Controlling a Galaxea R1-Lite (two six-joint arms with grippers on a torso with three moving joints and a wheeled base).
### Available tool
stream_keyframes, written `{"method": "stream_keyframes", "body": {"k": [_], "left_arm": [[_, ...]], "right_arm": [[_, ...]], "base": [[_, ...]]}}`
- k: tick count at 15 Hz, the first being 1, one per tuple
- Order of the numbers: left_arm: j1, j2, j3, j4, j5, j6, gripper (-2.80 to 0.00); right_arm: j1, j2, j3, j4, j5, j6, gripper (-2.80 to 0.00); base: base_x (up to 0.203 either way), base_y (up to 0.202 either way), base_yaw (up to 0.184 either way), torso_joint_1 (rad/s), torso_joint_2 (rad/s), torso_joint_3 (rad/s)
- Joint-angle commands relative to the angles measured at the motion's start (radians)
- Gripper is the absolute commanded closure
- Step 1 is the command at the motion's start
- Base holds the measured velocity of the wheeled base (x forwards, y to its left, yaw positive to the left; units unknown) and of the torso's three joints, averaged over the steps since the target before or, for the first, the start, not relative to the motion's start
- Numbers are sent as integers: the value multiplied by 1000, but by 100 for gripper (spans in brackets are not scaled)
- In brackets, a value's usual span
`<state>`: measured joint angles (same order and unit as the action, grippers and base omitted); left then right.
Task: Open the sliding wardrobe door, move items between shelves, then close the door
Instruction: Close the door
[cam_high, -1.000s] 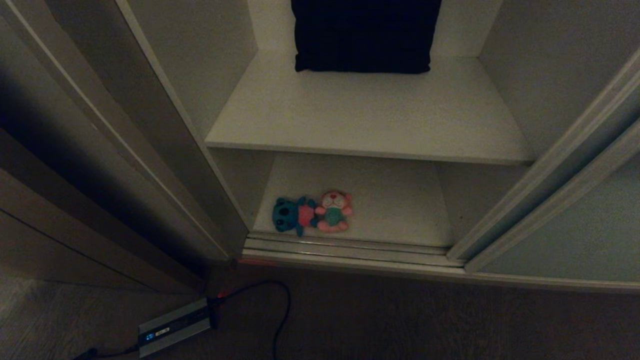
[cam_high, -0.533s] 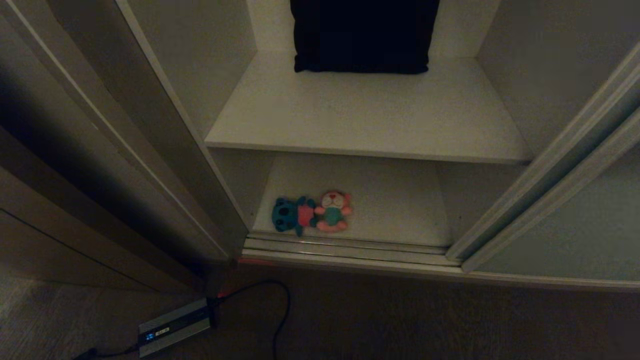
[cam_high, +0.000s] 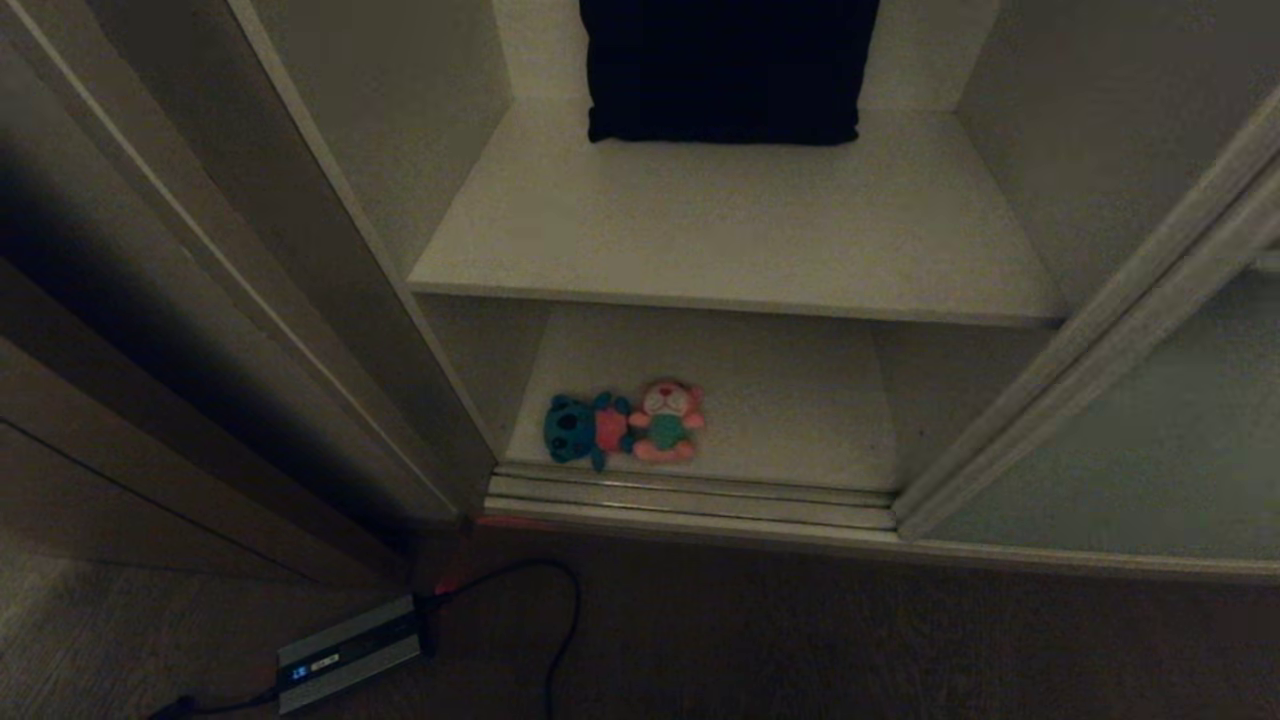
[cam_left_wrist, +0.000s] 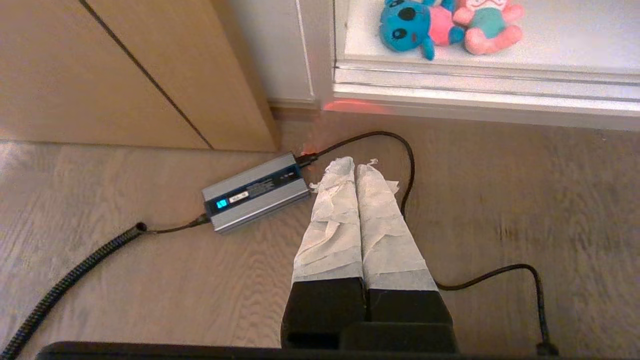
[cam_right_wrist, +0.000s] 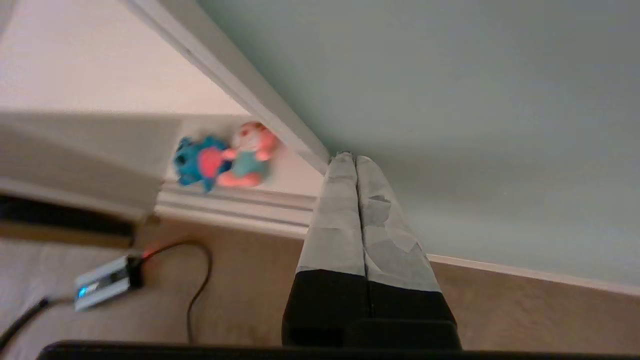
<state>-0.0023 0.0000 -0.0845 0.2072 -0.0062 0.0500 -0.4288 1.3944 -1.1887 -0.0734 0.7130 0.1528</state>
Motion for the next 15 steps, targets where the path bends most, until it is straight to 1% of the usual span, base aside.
{"method": "stream_keyframes", "body": {"k": [1, 3, 6, 8, 11, 12, 13, 15], "left_arm": [[1, 1, 0, 1, 0, 1, 0], [1, 0, 0, 1, 0, 1, 0], [1, 2, 0, 2, 0, 1, 0], [1, 0, 0, 1, 0, 1, 0], [1, 0, 0, 1, 0, 1, 0], [1, 0, 0, 1, 0, 1, 0], [1, 1, 0, 1, 0, 1, 0], [1, 2, 0, 1, 0, 1, 0]], "right_arm": [[57, -45, 12, 7, 13, 1, 0], [116, -73, 17, 8, 12, -1, 0], [239, -103, 33, 8, 7, -2, 0], [354, -121, 55, 7, -31, -5, 0], [561, -177, 131, 5, -122, -12, 0], [597, -212, 160, 5, -144, -13, 0], [611, -245, 185, 5, -155, -14, 0], [617, -295, 238, 5, -163, -14, 0]], "base": [[0, 0, 0, 0, 0, 0], [0, 0, 0, 0, 0, 0], [0, 0, 0, 0, 0, 0], [0, 0, 0, 0, 0, 0], [0, 0, 0, 0, 0, 0], [0, 0, 0, 0, 0, 0], [0, 0, 0, 0, 0, 0], [0, 0, 0, 0, 0, 0]]}}
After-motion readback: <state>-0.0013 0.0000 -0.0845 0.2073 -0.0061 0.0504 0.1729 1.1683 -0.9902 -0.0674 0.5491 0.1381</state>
